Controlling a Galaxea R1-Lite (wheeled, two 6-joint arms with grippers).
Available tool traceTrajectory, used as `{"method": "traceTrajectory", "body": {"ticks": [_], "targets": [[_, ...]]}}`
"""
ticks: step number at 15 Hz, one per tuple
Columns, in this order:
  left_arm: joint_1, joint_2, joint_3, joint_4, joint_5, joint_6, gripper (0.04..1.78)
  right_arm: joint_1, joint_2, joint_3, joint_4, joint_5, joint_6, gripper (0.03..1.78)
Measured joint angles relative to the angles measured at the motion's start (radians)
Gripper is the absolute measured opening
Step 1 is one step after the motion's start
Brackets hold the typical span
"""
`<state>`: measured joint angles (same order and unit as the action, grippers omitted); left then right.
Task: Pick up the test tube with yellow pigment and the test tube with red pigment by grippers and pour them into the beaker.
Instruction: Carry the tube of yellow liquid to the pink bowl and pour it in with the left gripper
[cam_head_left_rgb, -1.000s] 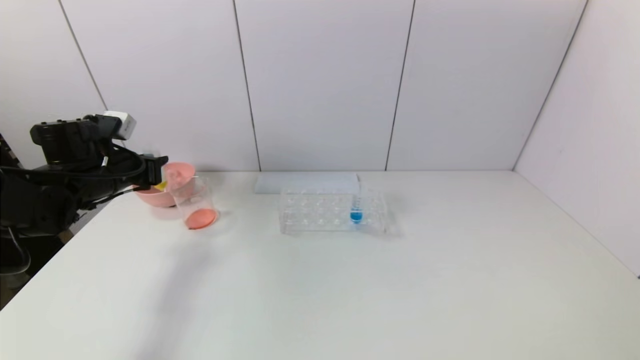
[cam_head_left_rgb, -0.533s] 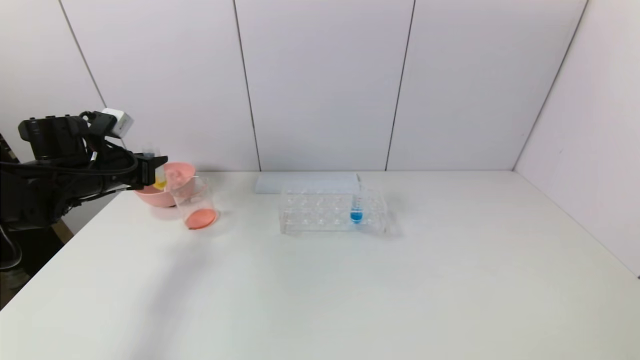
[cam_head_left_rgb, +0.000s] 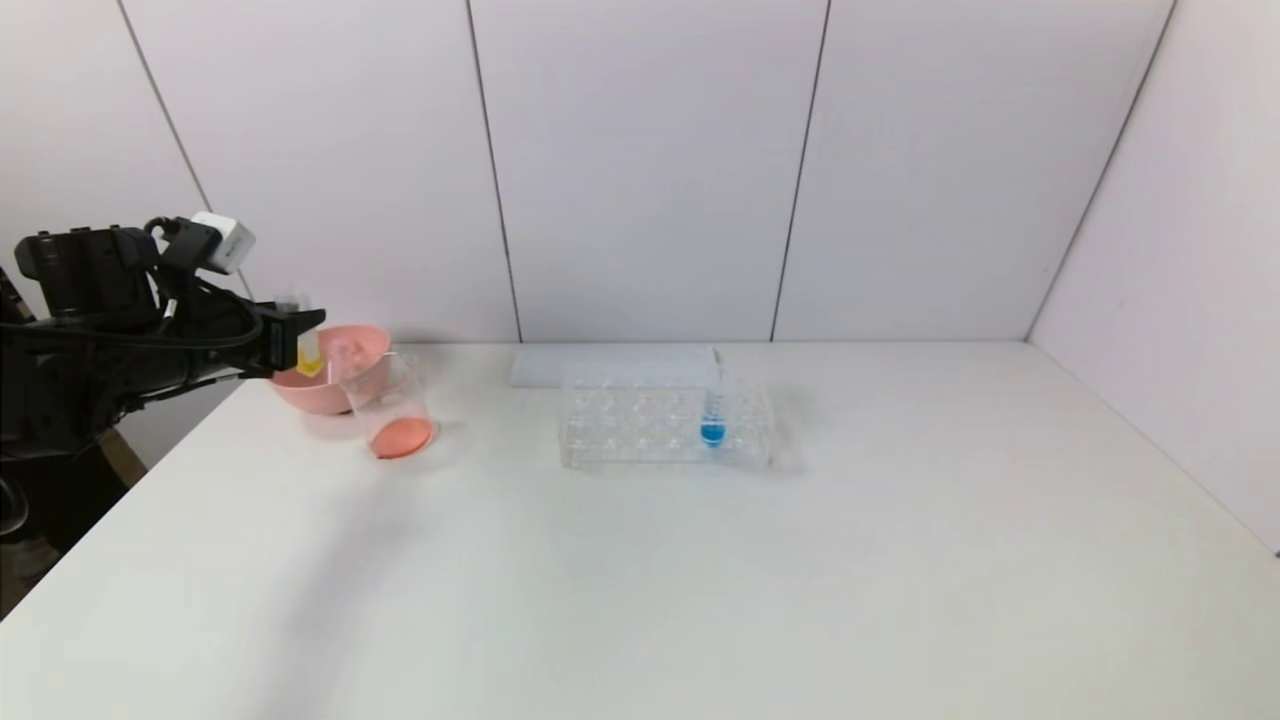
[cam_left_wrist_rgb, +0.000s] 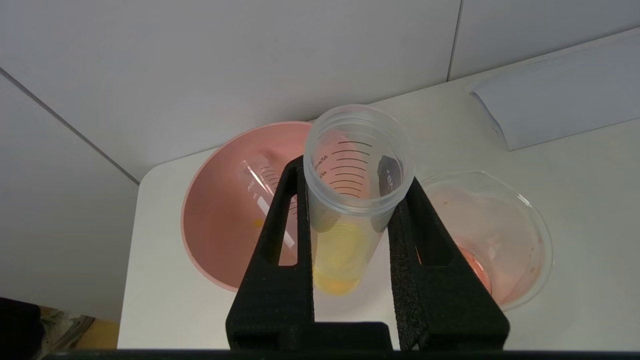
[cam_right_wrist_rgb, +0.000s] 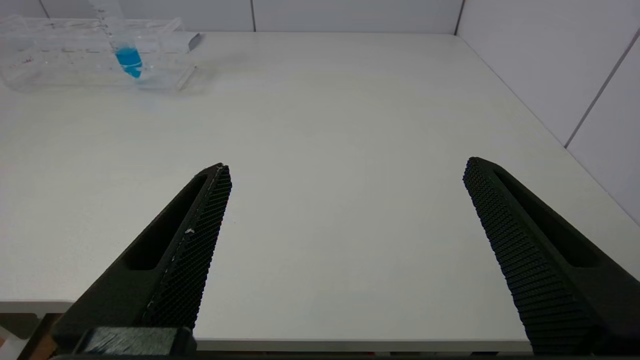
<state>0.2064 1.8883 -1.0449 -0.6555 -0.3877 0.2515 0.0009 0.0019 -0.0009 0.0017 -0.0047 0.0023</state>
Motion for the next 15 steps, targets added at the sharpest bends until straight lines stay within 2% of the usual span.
{"method": "traceTrajectory", "body": {"ticks": [3,7,10,12,15], "targets": [[0.000,0.003,-0.016,0.017,-0.020,0.029,0.44,0.000,0.000,0.000,0.000,0.000,0.000,1.70],[0.003,0.000,-0.054,0.106,-0.056,0.083,0.44,0.000,0.000,0.000,0.000,0.000,0.000,1.70],[0.006,0.005,-0.089,0.156,-0.125,0.120,0.44,0.000,0.000,0.000,0.000,0.000,0.000,1.70],[0.009,0.008,-0.108,0.195,-0.136,0.147,0.44,0.000,0.000,0.000,0.000,0.000,0.000,1.70],[0.024,0.007,-0.143,0.293,-0.194,0.222,0.44,0.000,0.000,0.000,0.000,0.000,0.000,1.70]]}}
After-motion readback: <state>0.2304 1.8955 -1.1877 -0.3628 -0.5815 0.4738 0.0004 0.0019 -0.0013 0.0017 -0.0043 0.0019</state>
